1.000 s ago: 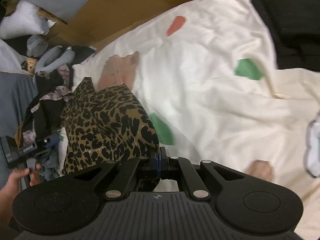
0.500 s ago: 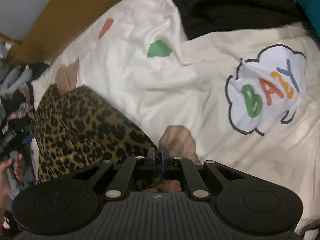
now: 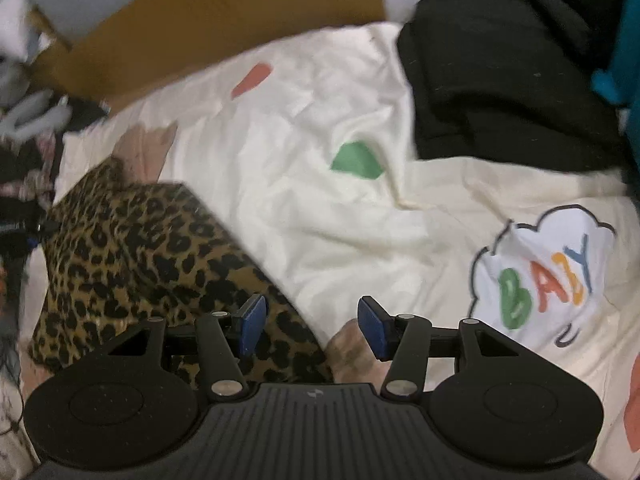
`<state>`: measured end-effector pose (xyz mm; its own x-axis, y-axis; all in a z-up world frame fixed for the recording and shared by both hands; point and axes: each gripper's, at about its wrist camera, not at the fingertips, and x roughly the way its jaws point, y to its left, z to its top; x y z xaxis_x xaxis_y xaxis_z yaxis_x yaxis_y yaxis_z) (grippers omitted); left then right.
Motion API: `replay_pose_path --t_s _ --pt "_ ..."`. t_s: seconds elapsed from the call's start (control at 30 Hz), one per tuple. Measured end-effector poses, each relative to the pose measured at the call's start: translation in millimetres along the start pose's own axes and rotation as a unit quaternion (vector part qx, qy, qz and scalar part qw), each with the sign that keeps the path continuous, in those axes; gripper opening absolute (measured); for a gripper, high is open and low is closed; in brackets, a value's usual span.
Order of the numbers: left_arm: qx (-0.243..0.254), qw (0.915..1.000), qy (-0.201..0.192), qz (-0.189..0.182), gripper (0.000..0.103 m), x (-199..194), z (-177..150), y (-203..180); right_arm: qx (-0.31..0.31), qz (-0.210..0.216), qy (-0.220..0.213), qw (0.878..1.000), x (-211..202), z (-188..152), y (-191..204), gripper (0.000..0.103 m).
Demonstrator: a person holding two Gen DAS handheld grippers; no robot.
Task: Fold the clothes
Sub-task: 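Pull the leopard garment onto the blanket with both tools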
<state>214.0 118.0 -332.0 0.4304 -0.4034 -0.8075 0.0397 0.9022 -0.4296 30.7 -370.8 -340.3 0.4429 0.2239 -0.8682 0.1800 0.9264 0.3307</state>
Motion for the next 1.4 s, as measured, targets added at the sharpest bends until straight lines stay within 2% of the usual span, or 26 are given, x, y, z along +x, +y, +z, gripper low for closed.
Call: replay_pose_path --t_s 0.1,0.17,0.33,0.53,0.63,0.73,1.07,1.4 --pt "0.002 1.0 -0.002 -0.003 0.018 -9.5 -1.8 0.3 -0.006 0.025 0.008 1.0 4.0 0.2 6.9 0.065" --pt "0.006 1.0 -0.003 0.0 0.015 -18.0 -4.1 -1.5 -0.01 0.042 0.013 0.999 6.7 0.4 11.6 0.065" --pt "0.01 0.9999 -0.001 0.01 0.013 -42.6 -15.4 -1.1 -0.025 0.048 0.019 0.998 12.8 3.1 19.0 0.065" --pt "0.0 0.9994 0.008 0.034 0.011 -64.9 -39.2 13.5 -0.007 0.075 0.013 0.997 17.6 14.3 19.7 0.065" --pt "-0.007 0.9988 0.014 0.046 0.003 -75.3 -51.7 21.8 -0.009 0.079 0.013 0.997 24.8 18.2 24.5 0.065" --pt "-0.023 0.9974 0.015 0.066 0.003 -86.8 -62.9 33.0 -0.012 0.083 0.016 0.996 33.2 22.4 30.3 0.065" --pt "-0.046 0.9948 0.03 0.086 0.002 -113.7 -94.0 49.5 -0.033 0.1 0.022 0.994 52.5 39.3 52.2 0.065" --pt "-0.074 0.9851 0.057 0.144 0.002 -148.9 -129.1 84.7 -0.047 0.115 0.032 0.992 68.4 47.9 69.9 0.07"
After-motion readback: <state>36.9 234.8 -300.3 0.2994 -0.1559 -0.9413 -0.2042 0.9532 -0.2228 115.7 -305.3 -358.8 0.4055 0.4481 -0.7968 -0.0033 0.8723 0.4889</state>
